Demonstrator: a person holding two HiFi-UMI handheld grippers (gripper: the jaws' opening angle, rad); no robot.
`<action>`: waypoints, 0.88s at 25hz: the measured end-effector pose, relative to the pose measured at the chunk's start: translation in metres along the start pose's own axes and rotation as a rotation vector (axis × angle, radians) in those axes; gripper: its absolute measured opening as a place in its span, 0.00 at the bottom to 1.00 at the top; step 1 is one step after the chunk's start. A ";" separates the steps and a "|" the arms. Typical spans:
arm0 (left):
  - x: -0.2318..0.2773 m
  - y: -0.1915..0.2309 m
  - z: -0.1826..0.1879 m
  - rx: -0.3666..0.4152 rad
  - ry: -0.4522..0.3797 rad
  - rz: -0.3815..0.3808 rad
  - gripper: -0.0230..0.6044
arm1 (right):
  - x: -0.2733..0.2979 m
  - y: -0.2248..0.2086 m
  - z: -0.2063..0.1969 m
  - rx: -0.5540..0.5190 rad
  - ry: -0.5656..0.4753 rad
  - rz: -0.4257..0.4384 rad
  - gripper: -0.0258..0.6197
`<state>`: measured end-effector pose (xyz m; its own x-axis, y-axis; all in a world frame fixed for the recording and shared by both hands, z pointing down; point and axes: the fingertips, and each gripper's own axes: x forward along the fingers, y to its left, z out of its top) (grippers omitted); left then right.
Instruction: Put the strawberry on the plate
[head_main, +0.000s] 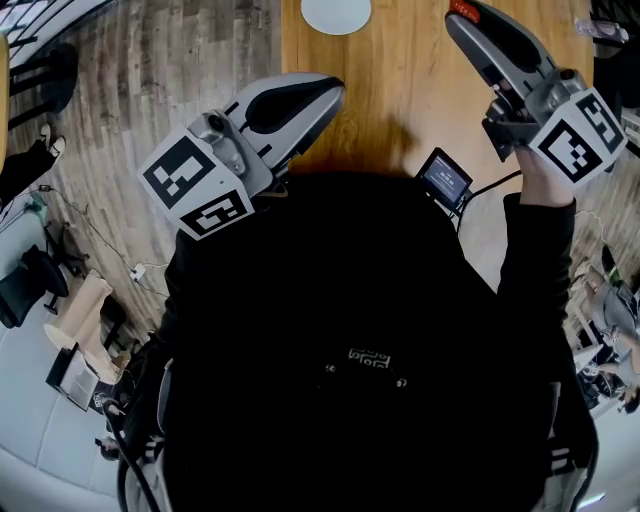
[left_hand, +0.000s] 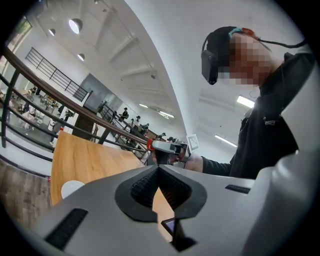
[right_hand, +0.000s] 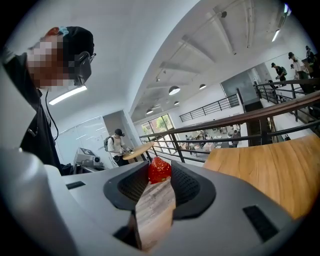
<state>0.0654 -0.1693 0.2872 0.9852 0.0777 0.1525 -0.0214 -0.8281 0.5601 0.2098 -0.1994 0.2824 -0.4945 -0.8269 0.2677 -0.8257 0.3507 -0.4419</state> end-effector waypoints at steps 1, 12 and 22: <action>0.004 -0.005 -0.008 -0.001 0.004 -0.010 0.04 | -0.002 -0.004 -0.006 -0.002 0.005 0.000 0.27; -0.026 -0.027 0.003 -0.046 -0.047 -0.128 0.04 | 0.069 -0.018 -0.003 -0.045 0.155 0.020 0.27; -0.056 -0.032 0.016 -0.073 -0.058 -0.087 0.04 | 0.127 -0.035 -0.032 -0.056 0.324 0.026 0.27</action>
<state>0.0138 -0.1562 0.2484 0.9920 0.1136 0.0545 0.0545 -0.7769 0.6273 0.1675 -0.3029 0.3595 -0.5685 -0.6380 0.5194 -0.8210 0.4004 -0.4069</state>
